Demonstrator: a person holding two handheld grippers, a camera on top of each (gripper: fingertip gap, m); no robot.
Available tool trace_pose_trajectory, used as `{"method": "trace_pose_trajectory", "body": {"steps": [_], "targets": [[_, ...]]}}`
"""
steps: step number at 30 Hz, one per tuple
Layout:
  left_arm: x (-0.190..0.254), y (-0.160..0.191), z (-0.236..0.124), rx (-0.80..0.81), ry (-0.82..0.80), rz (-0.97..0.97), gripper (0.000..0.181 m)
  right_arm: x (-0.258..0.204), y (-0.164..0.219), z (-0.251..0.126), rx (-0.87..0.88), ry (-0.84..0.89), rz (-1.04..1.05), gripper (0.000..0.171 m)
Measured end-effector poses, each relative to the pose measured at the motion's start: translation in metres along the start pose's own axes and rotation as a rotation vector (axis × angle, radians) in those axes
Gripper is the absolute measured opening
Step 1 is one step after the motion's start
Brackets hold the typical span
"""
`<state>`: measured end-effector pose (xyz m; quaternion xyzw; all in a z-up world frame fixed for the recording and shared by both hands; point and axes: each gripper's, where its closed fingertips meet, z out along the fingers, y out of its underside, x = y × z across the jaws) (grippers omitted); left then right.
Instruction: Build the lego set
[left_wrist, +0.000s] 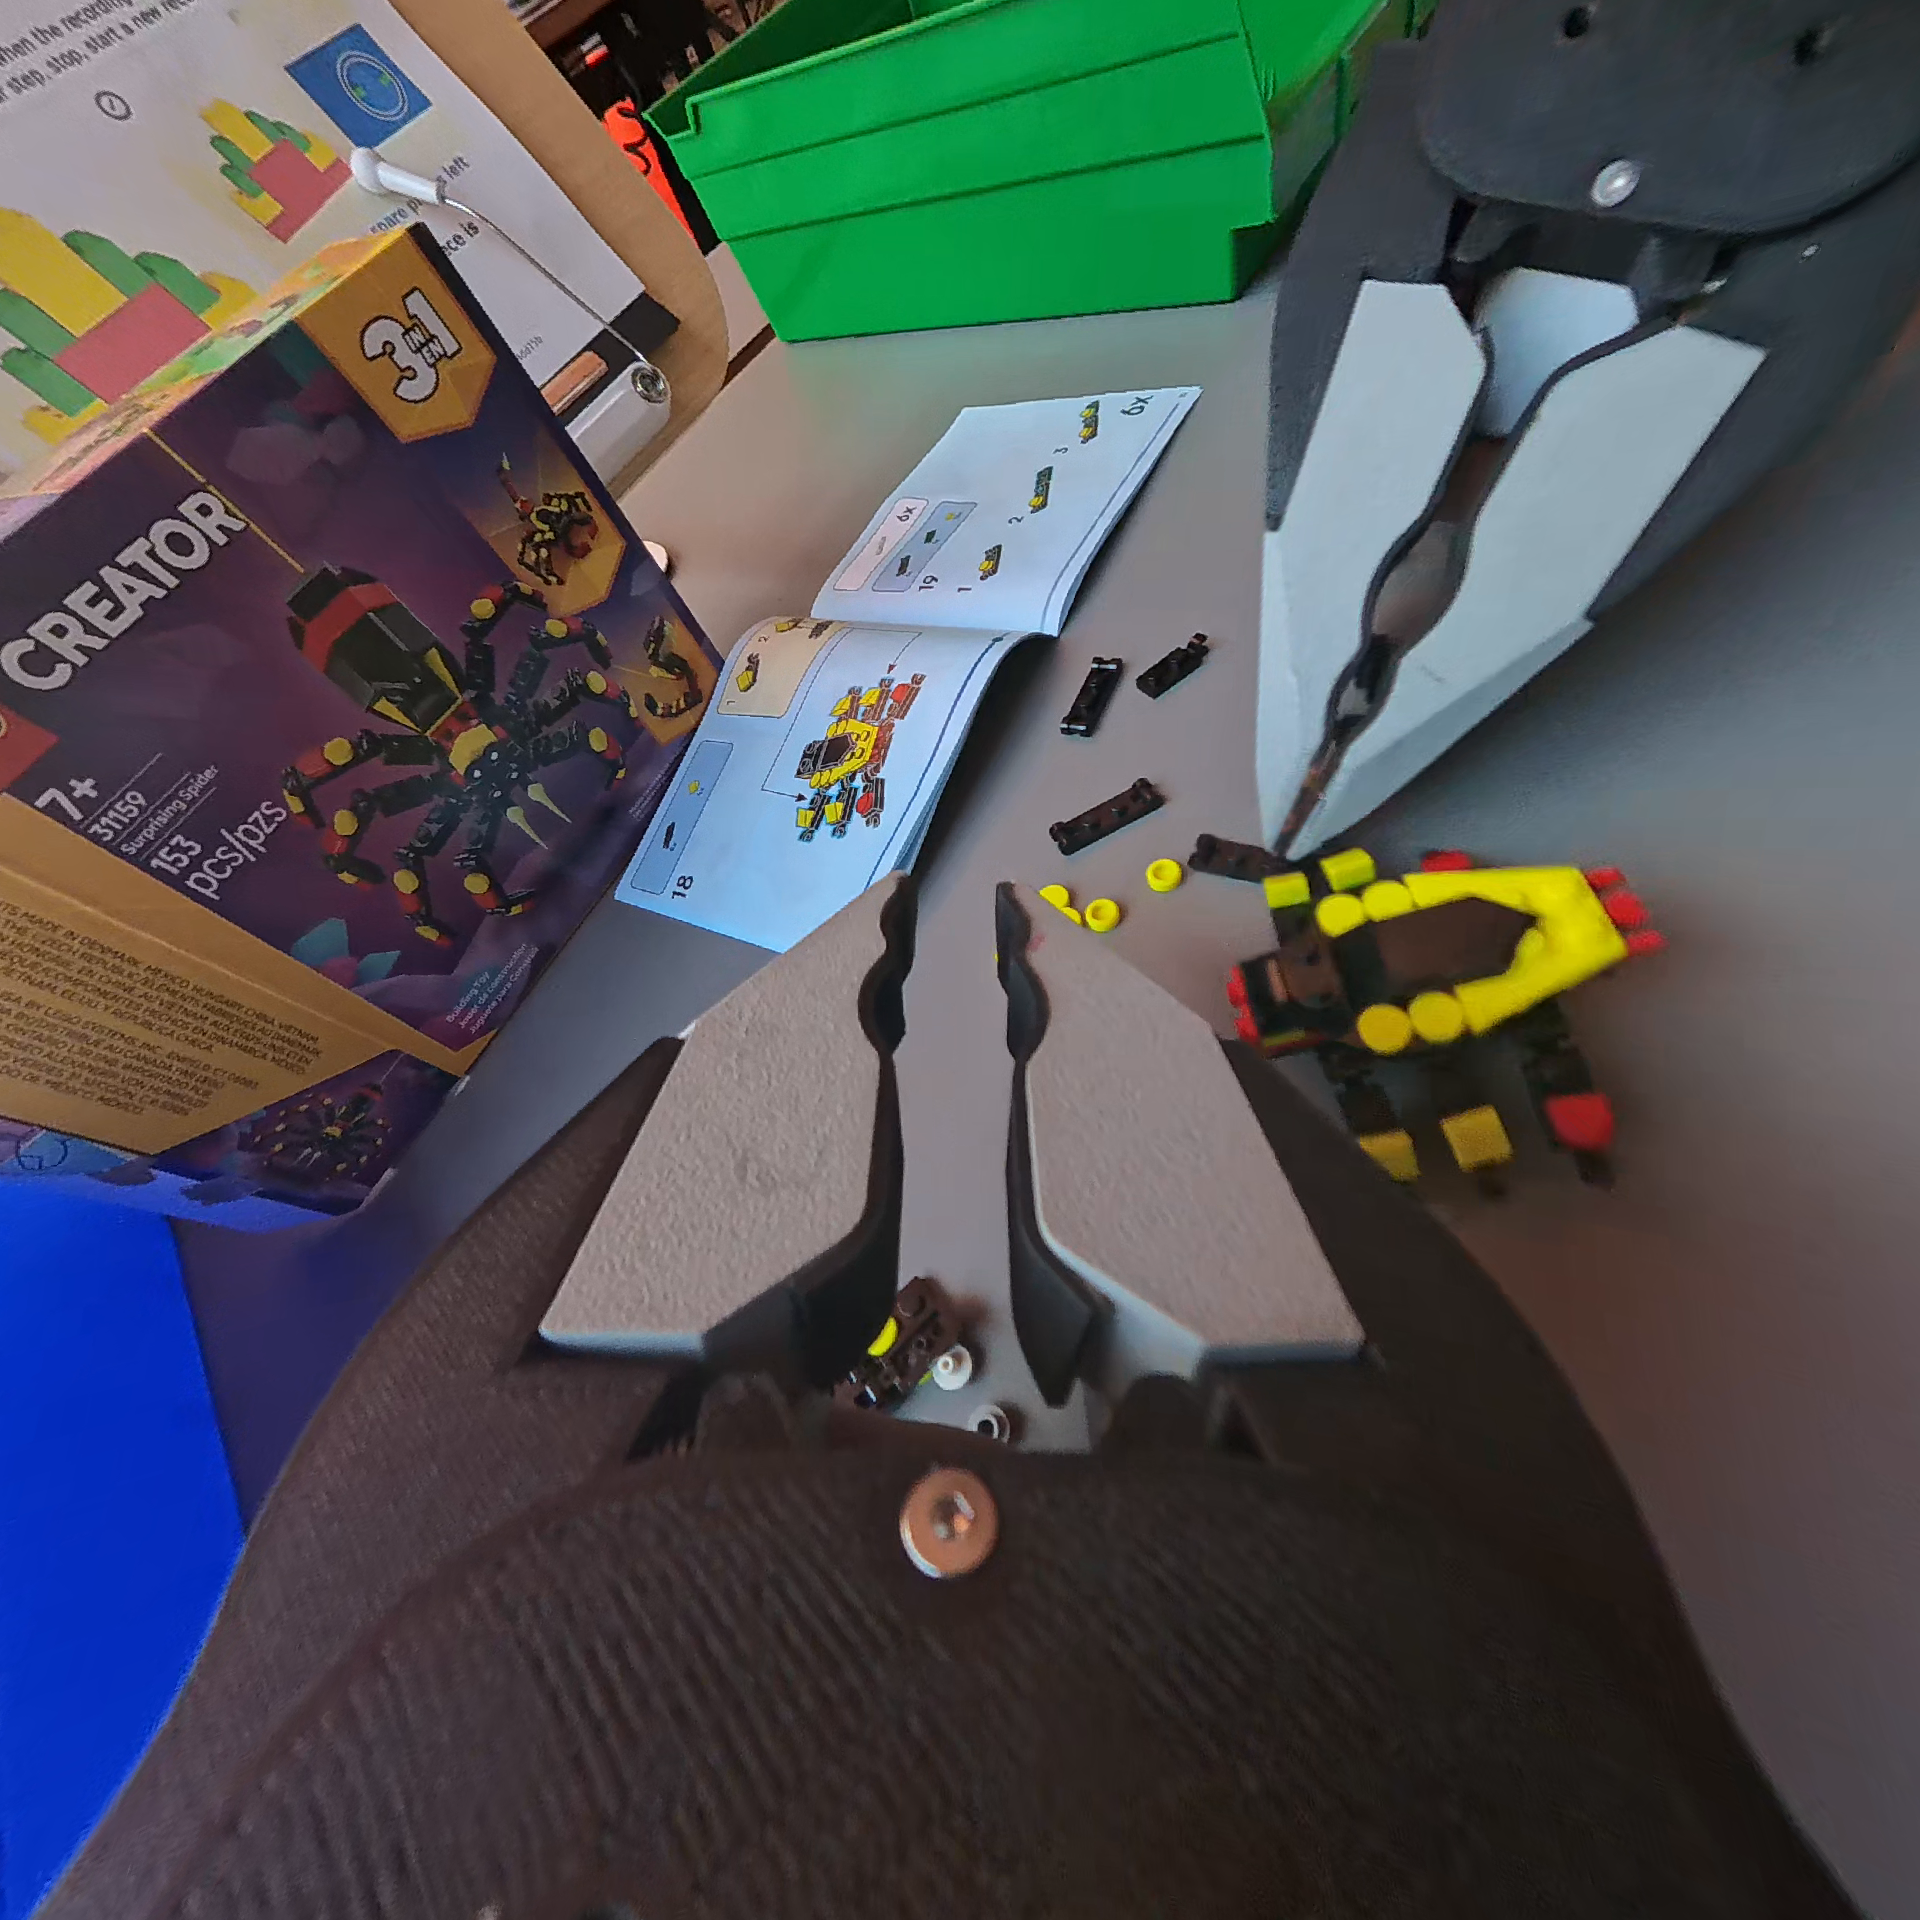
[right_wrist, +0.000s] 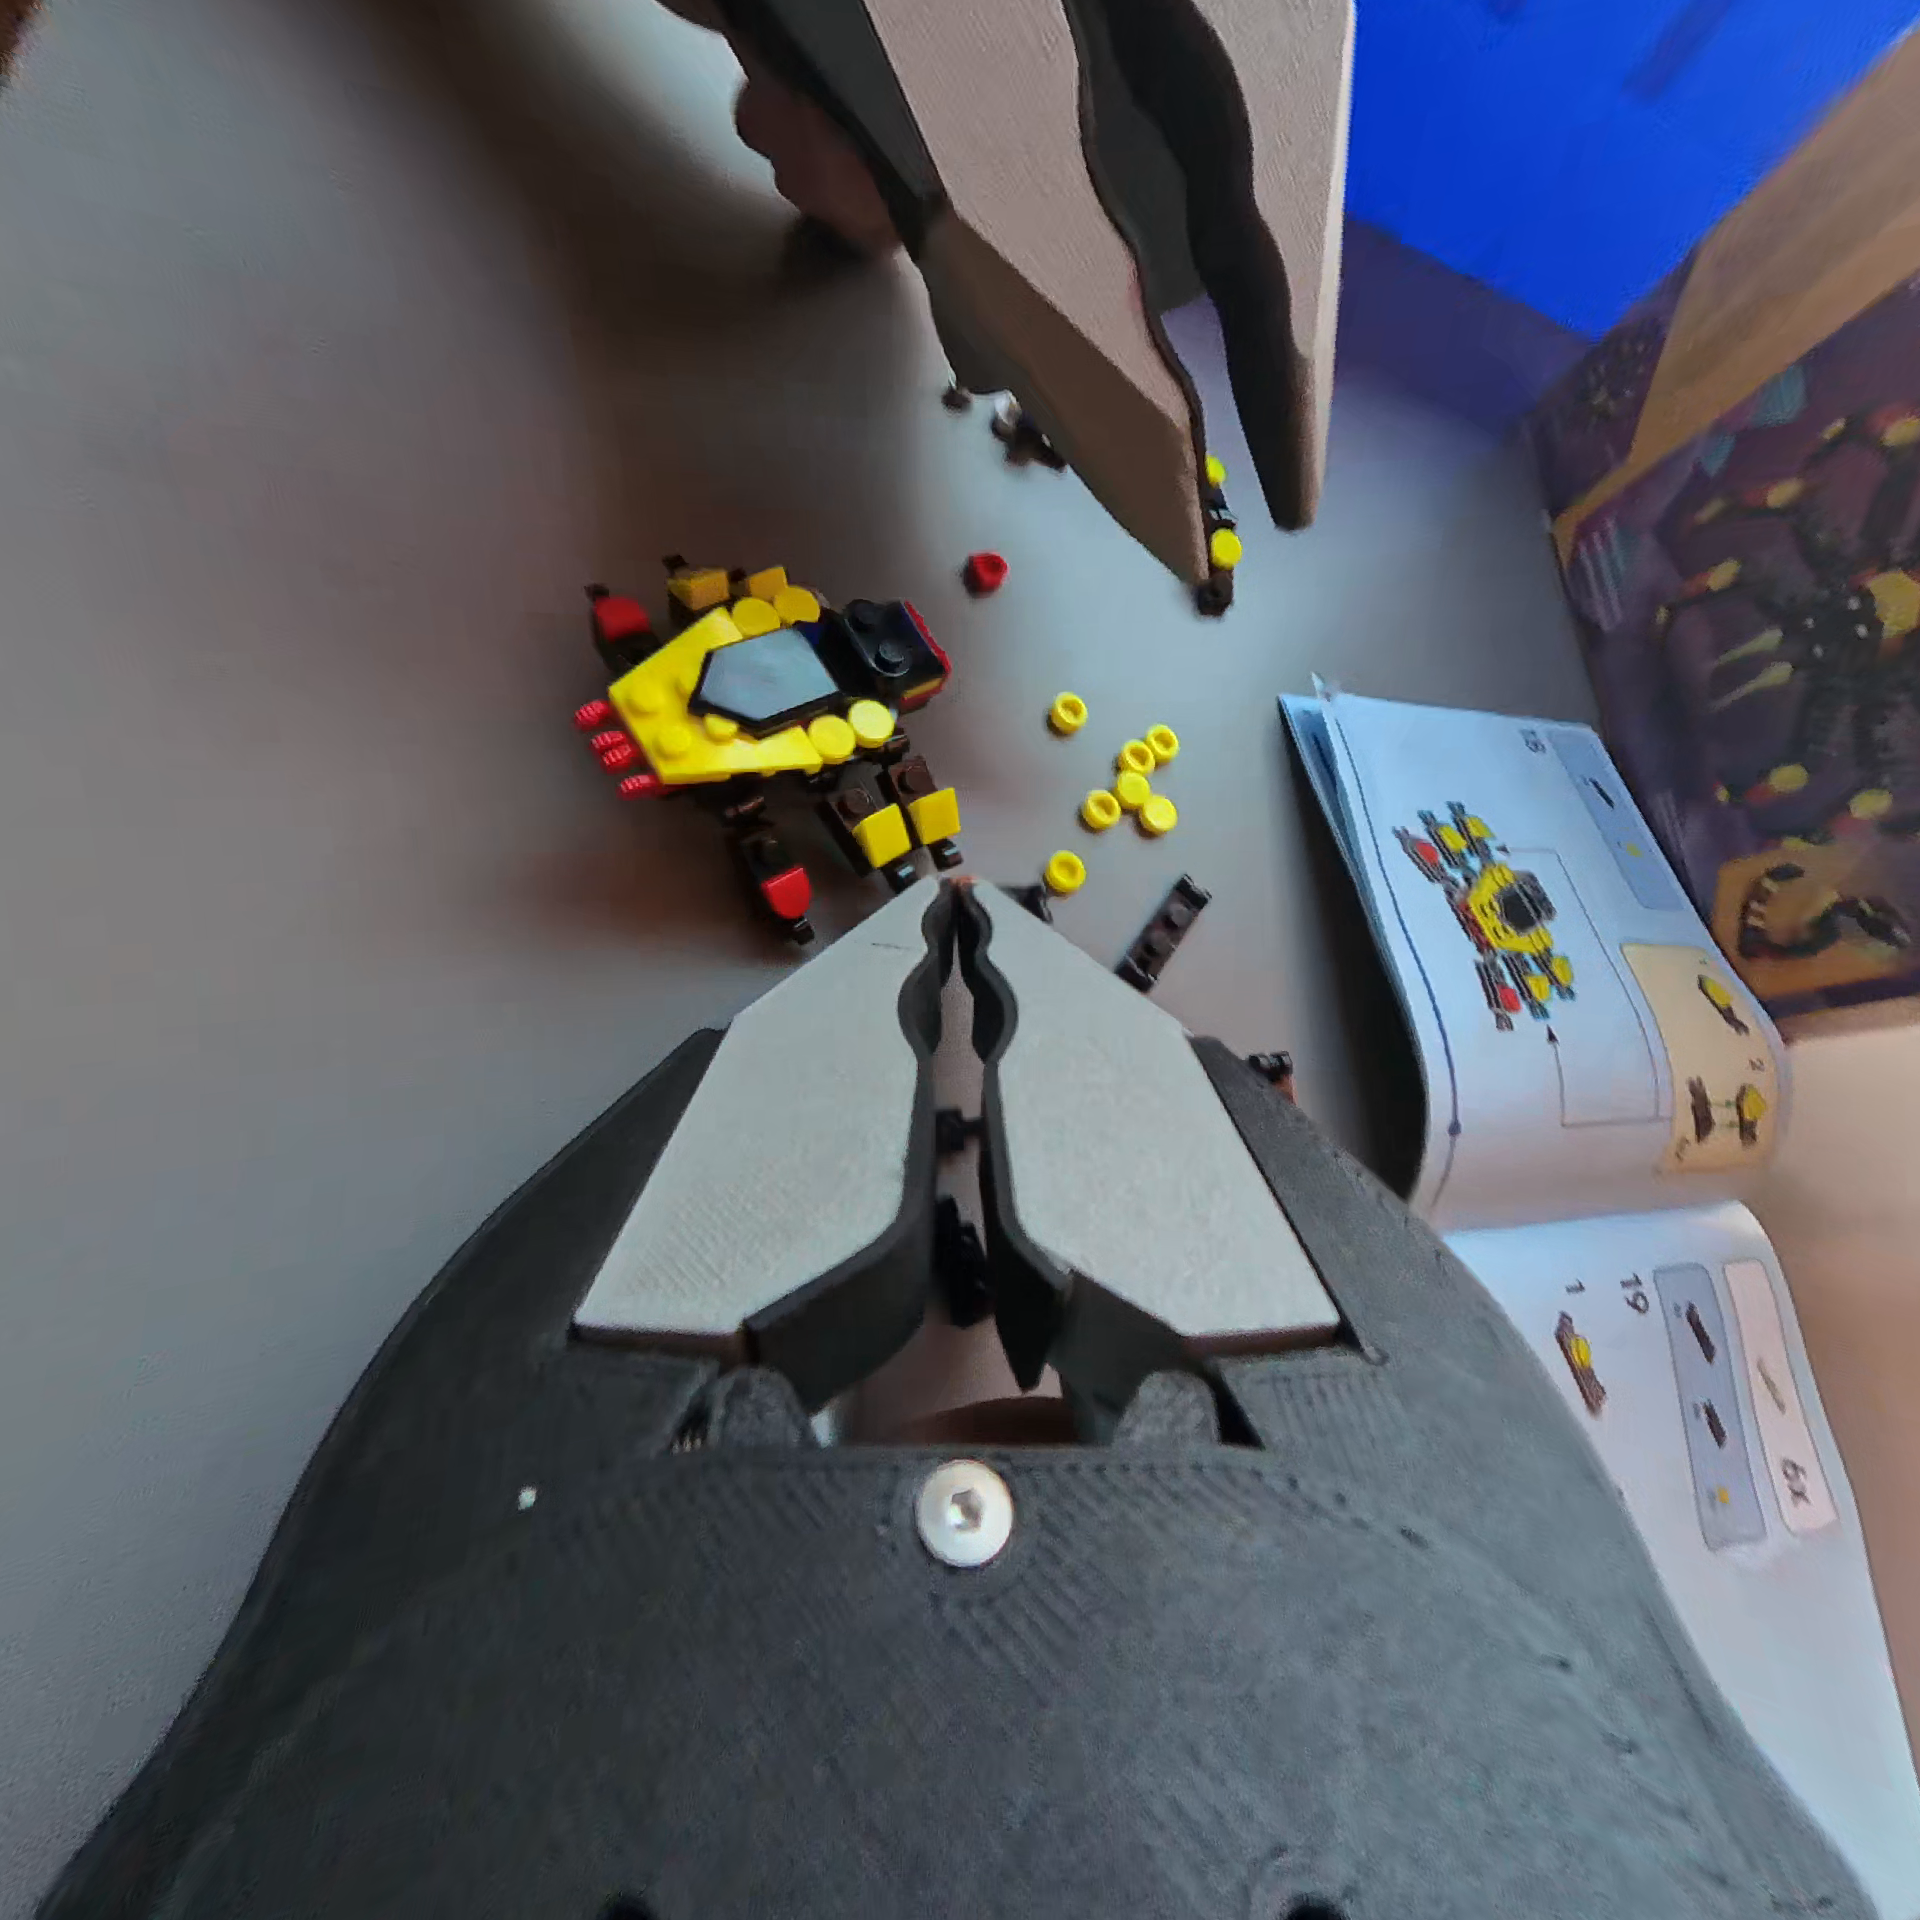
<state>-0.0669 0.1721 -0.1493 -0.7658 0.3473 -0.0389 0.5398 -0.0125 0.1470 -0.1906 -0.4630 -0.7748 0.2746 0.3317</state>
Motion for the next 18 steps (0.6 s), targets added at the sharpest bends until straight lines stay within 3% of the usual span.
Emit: {"method": "trace_pose_trajectory", "body": {"steps": [6,18], "targets": [[0.0,0.0,0.0,-0.001,-0.001,-0.002,0.012,0.024,-0.006,-0.002,0.026,0.105,0.06,0.0],[-0.001,0.0,0.001,-0.001,-0.002,-0.003,0.012,0.023,-0.004,0.015,-0.048,0.11,0.089,0.004]]}}
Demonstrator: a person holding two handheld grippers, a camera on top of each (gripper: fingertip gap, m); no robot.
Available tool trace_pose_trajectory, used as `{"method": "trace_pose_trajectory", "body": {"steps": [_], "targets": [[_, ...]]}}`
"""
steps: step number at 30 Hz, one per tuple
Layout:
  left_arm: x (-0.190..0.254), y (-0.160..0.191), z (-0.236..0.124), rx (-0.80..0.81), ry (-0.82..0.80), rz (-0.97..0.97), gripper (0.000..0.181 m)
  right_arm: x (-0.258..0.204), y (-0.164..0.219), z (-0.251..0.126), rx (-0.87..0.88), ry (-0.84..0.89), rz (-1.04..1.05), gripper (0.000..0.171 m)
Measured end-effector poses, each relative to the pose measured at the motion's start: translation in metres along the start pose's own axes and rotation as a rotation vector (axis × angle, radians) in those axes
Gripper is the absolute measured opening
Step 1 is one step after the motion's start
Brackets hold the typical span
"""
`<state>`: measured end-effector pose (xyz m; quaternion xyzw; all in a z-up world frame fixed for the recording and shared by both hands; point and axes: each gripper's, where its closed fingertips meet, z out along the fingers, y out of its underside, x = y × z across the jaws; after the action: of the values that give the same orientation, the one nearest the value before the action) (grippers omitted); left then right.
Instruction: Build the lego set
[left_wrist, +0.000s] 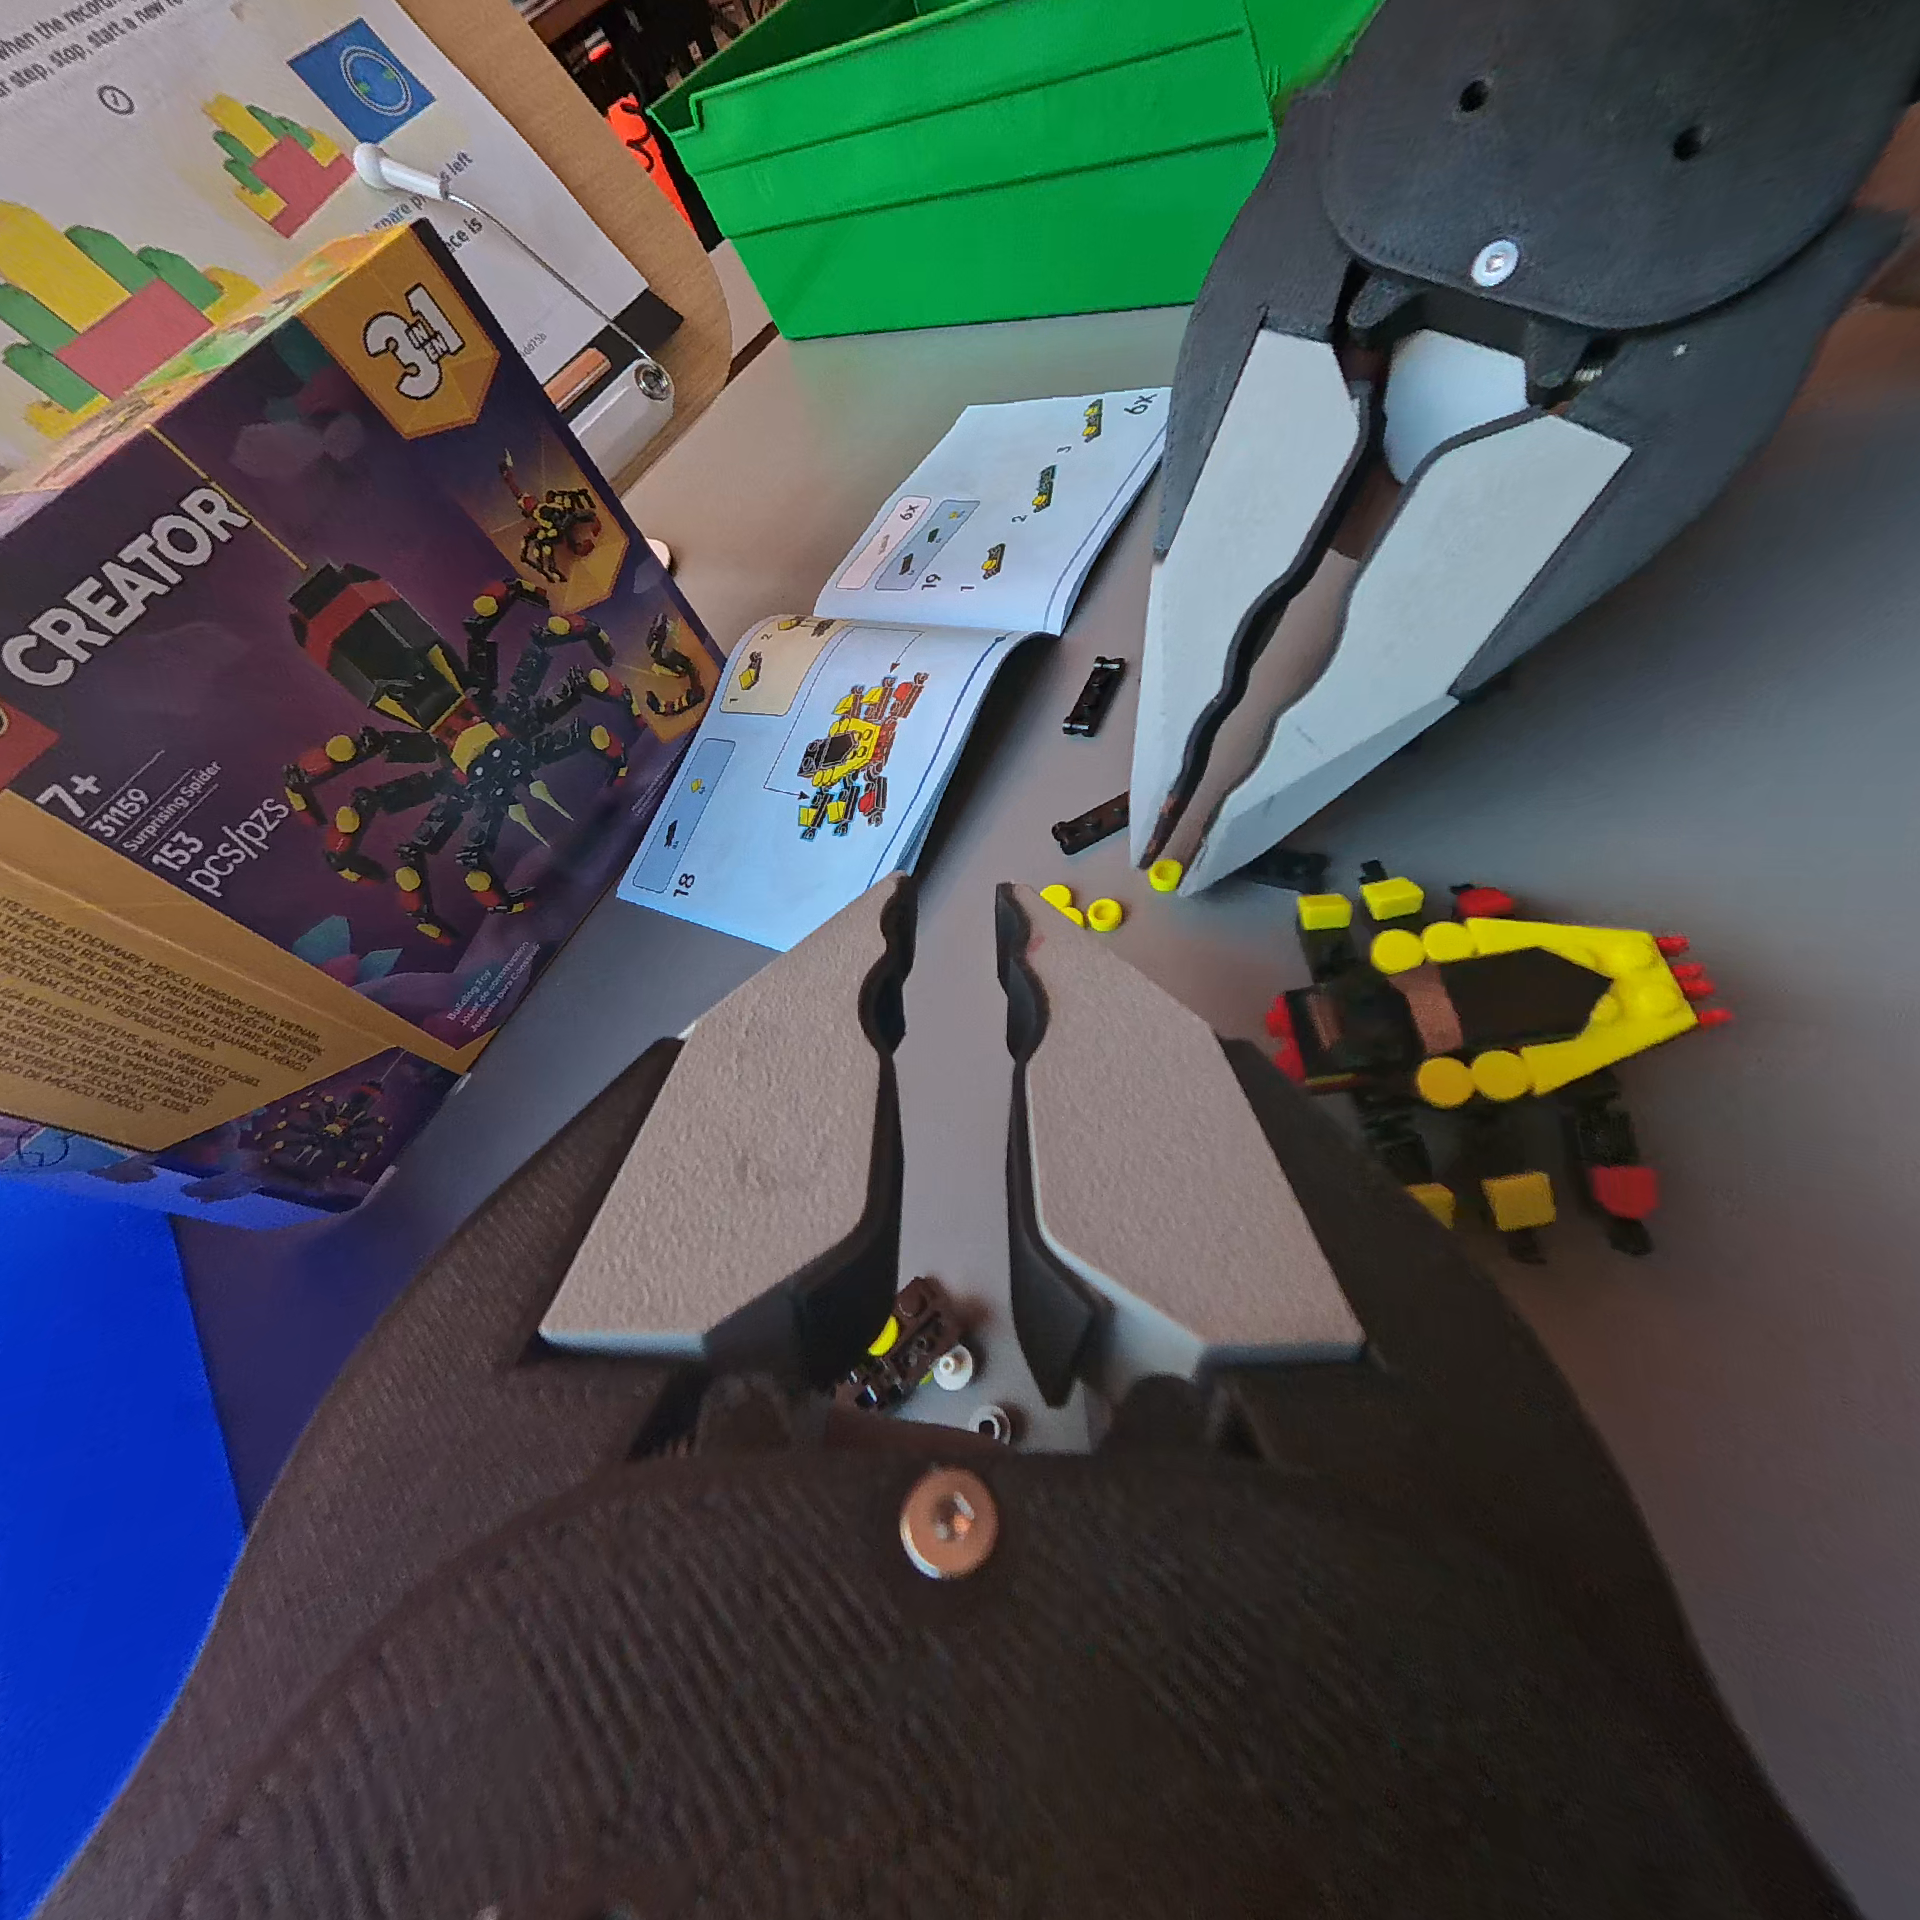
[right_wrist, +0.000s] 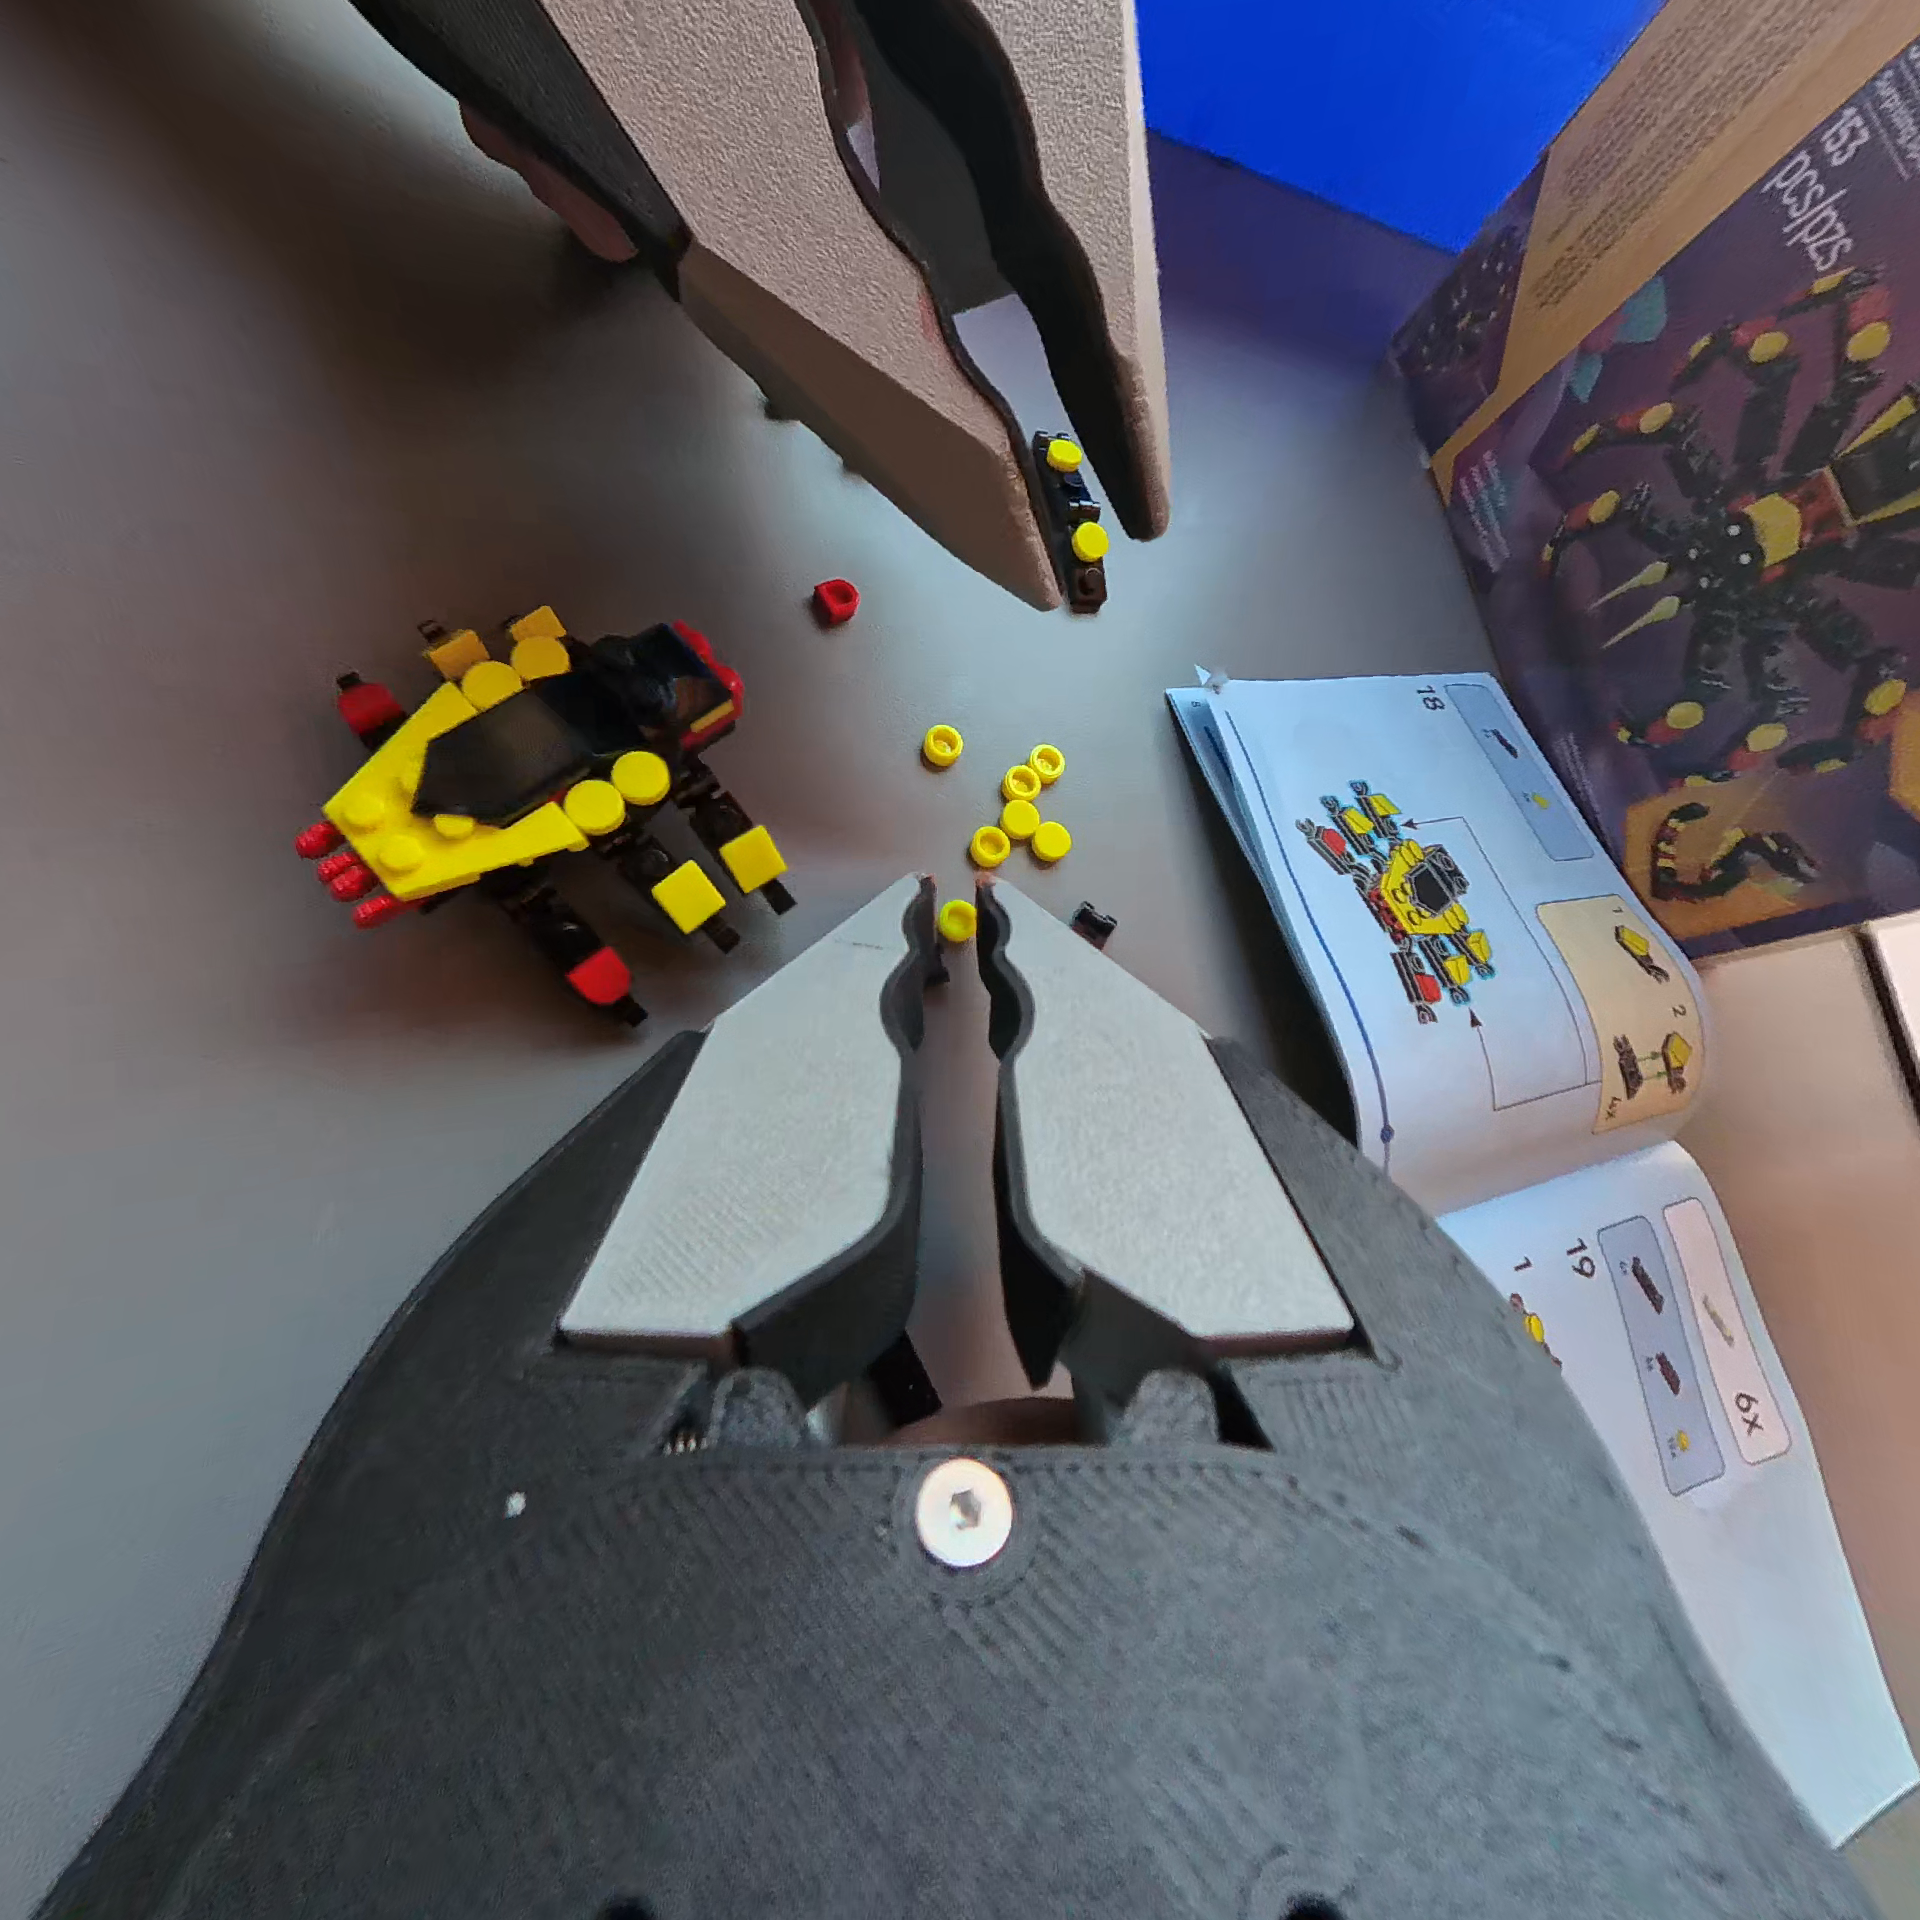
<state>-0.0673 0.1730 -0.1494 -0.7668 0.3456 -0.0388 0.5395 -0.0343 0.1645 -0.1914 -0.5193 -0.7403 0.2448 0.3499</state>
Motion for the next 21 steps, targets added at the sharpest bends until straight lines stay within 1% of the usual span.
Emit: {"method": "trace_pose_trajectory", "body": {"steps": [5,14,16,21], "targets": [[0.0,0.0,0.0,-0.003,0.001,0.001,0.012,0.0,0.006,0.001,-0.03,-0.015,0.018,0.005],[0.001,0.001,0.001,-0.007,0.001,0.008,0.013,0.003,0.006,0.002,-0.033,0.008,0.015,0.004],[0.001,0.001,0.001,-0.007,0.003,0.006,0.013,0.007,0.003,0.0,-0.014,0.025,0.031,0.003],[0.004,0.0,0.0,0.001,0.013,0.023,0.014,0.024,-0.012,-0.011,0.107,0.068,0.141,0.003]]}}
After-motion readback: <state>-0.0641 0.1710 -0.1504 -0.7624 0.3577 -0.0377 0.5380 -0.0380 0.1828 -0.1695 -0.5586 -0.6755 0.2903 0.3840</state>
